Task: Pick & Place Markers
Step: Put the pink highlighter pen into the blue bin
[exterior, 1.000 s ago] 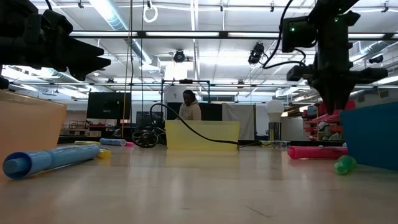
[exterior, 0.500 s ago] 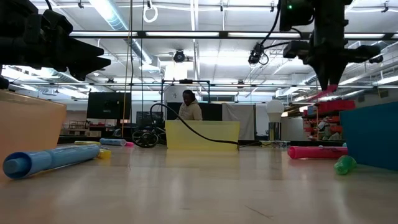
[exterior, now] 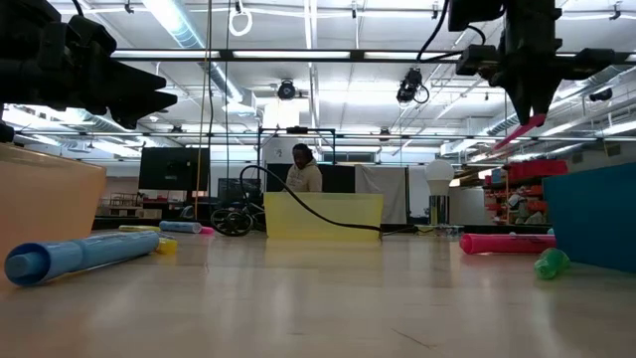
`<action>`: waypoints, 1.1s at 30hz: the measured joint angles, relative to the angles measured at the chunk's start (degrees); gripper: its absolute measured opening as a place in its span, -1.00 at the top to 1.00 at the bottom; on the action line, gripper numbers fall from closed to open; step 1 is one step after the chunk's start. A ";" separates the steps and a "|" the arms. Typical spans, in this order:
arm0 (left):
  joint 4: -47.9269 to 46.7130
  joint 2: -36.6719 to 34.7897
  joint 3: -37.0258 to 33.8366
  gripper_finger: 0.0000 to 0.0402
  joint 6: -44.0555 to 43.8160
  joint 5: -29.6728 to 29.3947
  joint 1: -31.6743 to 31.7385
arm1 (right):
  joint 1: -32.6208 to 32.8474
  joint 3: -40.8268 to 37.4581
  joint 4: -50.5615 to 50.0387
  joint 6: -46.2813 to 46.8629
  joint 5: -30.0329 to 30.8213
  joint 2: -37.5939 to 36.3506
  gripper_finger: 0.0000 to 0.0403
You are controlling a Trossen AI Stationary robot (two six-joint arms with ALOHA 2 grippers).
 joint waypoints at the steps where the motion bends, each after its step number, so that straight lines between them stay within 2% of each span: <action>1: -0.02 0.02 0.00 -0.19 -0.02 -0.02 0.00 | 1.08 0.00 0.04 1.09 0.02 0.00 0.77; 10: 0.00 0.01 0.00 -0.19 -0.02 0.00 0.00 | 13.24 0.00 0.11 10.58 0.09 0.00 0.77; 21: 0.00 0.02 0.00 -0.19 -0.02 -0.01 0.00 | 32.31 0.00 0.59 26.50 -0.37 0.91 0.77; 33: 0.00 0.02 0.00 -0.19 -0.02 0.00 0.00 | 47.91 -0.04 6.79 38.48 -2.14 5.00 0.77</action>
